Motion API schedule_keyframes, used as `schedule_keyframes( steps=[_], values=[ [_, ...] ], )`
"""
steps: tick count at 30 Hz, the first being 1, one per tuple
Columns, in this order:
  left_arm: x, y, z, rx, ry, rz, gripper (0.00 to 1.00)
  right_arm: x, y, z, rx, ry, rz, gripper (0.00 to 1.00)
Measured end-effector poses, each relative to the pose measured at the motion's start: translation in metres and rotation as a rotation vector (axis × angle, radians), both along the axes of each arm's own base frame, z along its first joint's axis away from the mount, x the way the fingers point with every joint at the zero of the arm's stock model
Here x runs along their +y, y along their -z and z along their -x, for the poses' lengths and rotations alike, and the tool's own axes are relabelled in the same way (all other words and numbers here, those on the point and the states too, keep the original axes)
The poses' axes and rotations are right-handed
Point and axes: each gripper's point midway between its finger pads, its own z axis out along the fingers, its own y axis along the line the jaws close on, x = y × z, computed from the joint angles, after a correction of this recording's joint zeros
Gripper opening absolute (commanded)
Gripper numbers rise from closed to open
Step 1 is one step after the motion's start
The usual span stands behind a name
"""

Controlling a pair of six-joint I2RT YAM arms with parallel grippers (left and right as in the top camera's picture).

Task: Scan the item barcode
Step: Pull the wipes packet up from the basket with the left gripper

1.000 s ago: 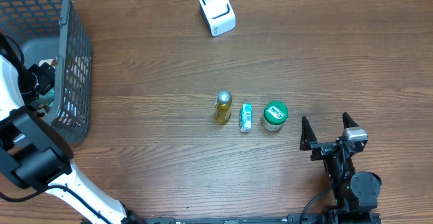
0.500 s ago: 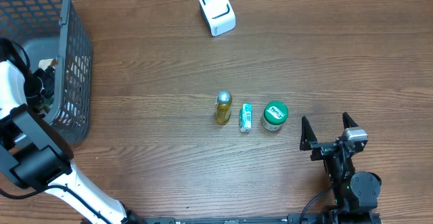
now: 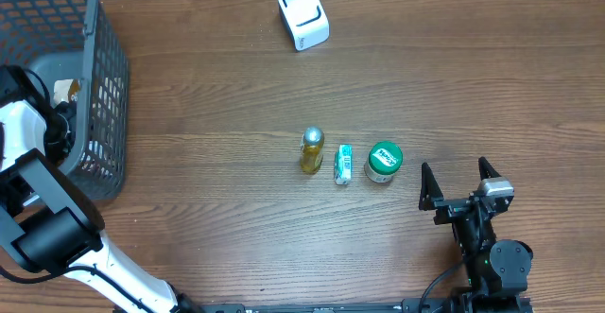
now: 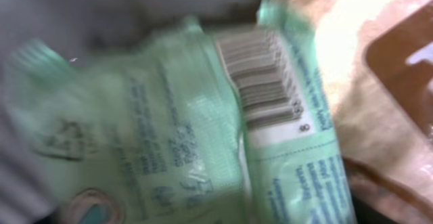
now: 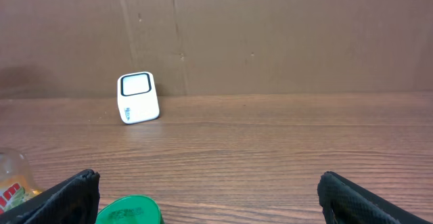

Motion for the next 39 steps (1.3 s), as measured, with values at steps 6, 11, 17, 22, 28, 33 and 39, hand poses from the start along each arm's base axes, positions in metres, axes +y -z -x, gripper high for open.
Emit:
schedule_keyframes(
  steps=[6,11,17,22,28,33,39],
  values=[
    [-0.006,-0.002,-0.005,-0.023,0.065,0.019,0.04,0.0,0.0,0.0,0.0,0.0,0.0,1.0],
    [-0.01,-0.004,-0.004,-0.015,0.093,0.037,0.04,0.0,0.0,0.0,0.0,0.0,0.0,1.0],
    [-0.012,-0.014,0.006,0.041,0.081,0.05,0.04,0.0,0.0,0.0,0.0,0.0,0.0,1.0],
    [0.013,-0.062,-0.006,-0.014,0.032,-0.079,0.04,0.0,0.0,0.0,0.0,0.0,0.0,1.0],
    [0.024,-0.2,-0.009,-0.26,-0.018,-0.288,0.04,0.0,0.0,0.0,0.0,0.0,0.0,1.0],
    [-0.008,-0.315,0.005,-0.502,0.013,-0.407,0.04,0.0,0.0,0.0,0.0,0.0,0.0,1.0],
    [-0.082,-0.369,0.015,-0.638,0.139,-0.392,0.04,0.0,0.0,0.0,0.0,0.0,0.0,1.0]
  ],
)
